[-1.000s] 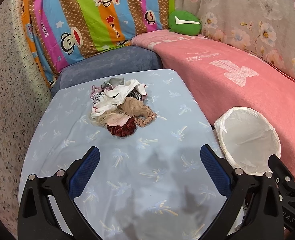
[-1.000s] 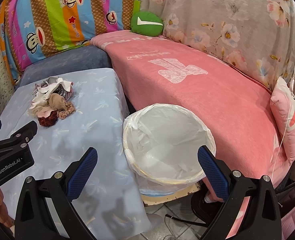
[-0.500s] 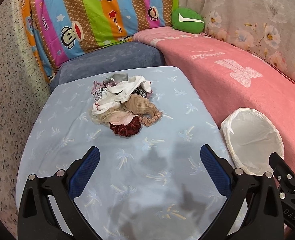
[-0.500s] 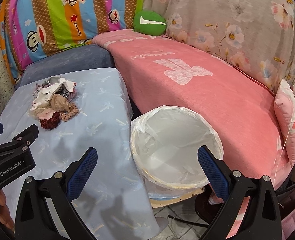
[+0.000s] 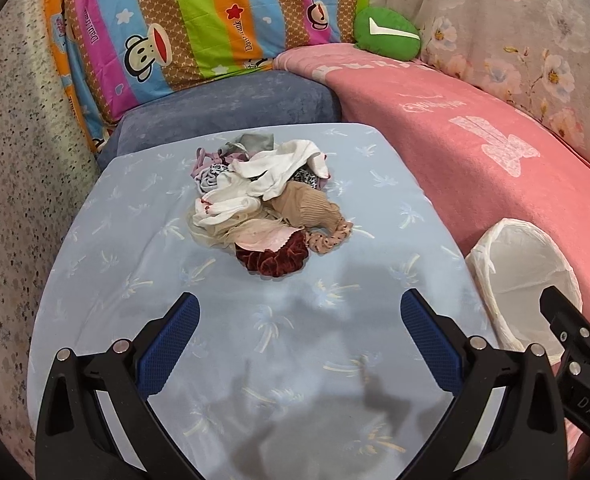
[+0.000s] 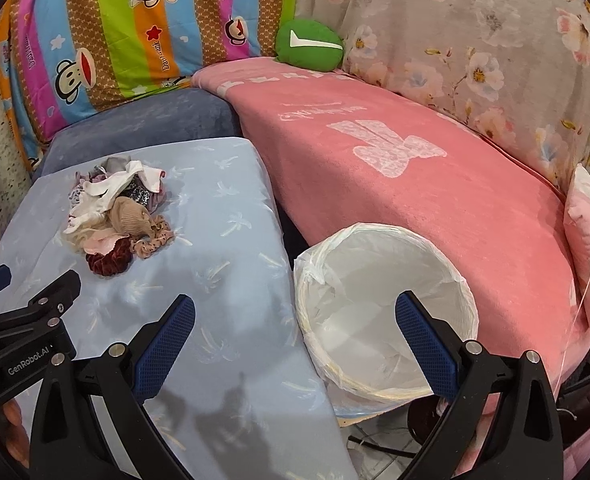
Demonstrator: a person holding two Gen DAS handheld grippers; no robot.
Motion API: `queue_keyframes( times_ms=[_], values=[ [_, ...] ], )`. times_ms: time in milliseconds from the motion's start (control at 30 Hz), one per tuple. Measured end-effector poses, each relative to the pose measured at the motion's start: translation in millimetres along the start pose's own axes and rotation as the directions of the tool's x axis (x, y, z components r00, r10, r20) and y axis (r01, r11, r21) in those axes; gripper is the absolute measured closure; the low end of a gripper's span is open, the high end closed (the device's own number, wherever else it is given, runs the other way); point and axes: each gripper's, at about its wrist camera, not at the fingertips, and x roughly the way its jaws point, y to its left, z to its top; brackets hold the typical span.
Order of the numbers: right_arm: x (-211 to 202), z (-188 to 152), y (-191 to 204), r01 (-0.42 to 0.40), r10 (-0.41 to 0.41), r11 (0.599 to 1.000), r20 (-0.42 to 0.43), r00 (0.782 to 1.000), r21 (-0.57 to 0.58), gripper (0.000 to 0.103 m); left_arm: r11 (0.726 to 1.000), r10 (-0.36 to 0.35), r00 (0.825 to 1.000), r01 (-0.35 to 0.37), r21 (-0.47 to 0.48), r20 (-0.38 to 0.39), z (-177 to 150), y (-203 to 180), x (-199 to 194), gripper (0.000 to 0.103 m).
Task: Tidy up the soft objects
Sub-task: 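Move both tools toward the clothes pile and lower the left tool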
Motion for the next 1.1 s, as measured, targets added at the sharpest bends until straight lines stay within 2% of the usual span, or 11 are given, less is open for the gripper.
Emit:
queue_keyframes(
  times_ms=[367,633,900,1100],
  values=[
    [32,19,49,-0.061,0.061,0.998,0.009,0.998,-0.006,0.006,0.999,0.029,1.0,-0.03,-0.039,-0.007,17,60,35,0.007],
    [53,41,80,-0.108,0.108,0.994,0.021,0.994,-0.014,0.006,0.992,-0.03,1.0,0.03,-0.121,0.001,45,103,66,0.007],
    [80,79,113,-0.177,0.177,0.984,0.047,0.983,-0.004,0.006,0.988,-0.109,0.994,0.106,-0.11,-0.022,66,107,105,0.007],
    [109,105,136,-0.241,0.24,0.971,0.027,0.97,0.014,0.006,0.988,-0.109,0.992,0.102,-0.117,-0.057,69,113,136,0.007]
  ],
)
